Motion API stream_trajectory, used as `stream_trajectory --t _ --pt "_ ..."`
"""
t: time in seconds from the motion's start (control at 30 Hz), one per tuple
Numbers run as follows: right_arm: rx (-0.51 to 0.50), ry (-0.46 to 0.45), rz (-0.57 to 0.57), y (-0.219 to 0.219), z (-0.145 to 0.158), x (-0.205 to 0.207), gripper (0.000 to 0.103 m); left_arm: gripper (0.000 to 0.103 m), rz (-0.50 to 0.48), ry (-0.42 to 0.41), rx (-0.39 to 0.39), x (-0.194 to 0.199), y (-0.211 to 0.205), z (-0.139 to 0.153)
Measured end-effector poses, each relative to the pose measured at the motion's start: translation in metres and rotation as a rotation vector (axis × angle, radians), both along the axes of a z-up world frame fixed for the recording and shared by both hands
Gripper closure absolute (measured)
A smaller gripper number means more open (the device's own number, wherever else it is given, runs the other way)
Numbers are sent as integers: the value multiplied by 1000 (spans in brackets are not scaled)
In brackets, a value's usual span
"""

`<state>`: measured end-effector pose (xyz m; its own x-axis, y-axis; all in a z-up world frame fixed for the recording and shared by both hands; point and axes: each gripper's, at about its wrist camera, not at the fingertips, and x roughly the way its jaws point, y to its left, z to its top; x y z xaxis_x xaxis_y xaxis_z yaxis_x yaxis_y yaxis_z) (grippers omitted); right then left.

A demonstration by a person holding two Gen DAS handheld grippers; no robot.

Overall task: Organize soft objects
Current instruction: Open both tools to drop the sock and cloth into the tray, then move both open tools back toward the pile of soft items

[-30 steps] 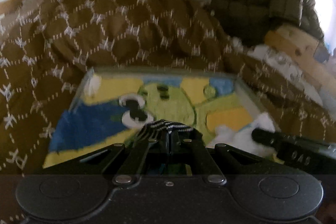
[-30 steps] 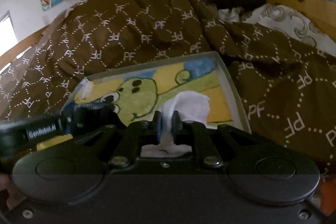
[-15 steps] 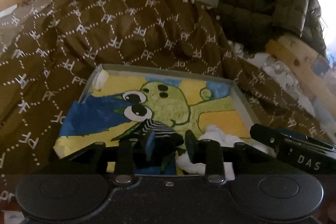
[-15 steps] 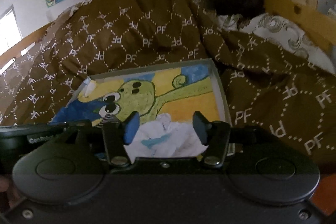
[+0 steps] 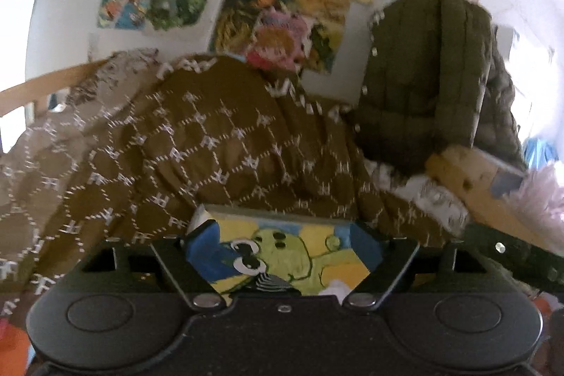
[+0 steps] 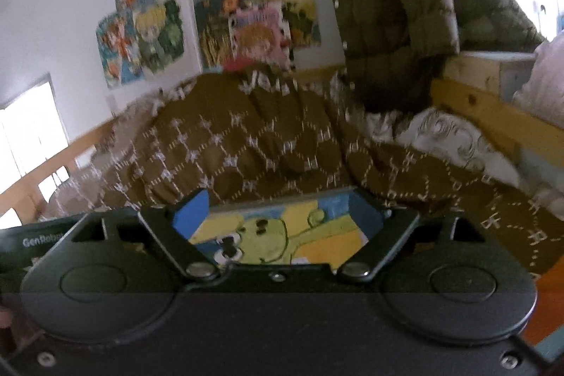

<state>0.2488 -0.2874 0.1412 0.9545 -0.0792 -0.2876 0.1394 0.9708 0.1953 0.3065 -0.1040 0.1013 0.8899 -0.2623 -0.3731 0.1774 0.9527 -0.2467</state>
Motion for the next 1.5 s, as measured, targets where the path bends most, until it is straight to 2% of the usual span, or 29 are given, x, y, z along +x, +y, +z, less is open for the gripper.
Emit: stream_trajectory --t 0.17,0.23,0.37,0.6,0.83,1.03,1.3,1.5 --pt "-40 -57 -8 6 22 -42 9 7 31 -72 -7 -40 16 19" --pt "-32 -83 -19 4 25 -58 2 4 42 -99 -6 -57 18 23" --pt "-2 -130 -36 0 22 -83 1 1 40 -137 -14 -86 20 29" --pt "-2 -199 -35 11 16 -118 1 1 16 -221 26 -137 20 23" --pt "-43 -226 -26 31 6 -145 0 1 19 -260 49 -188 36 3" --pt "-42 -221 -33 42 -3 -170 0 1 14 -262 79 -221 58 -11" --pt "-36 -210 -39 54 -9 -190 0 1 13 -202 34 -254 85 -29" --pt "3 -157 -45 58 -20 -206 0 1 27 -155 57 -272 98 -47"
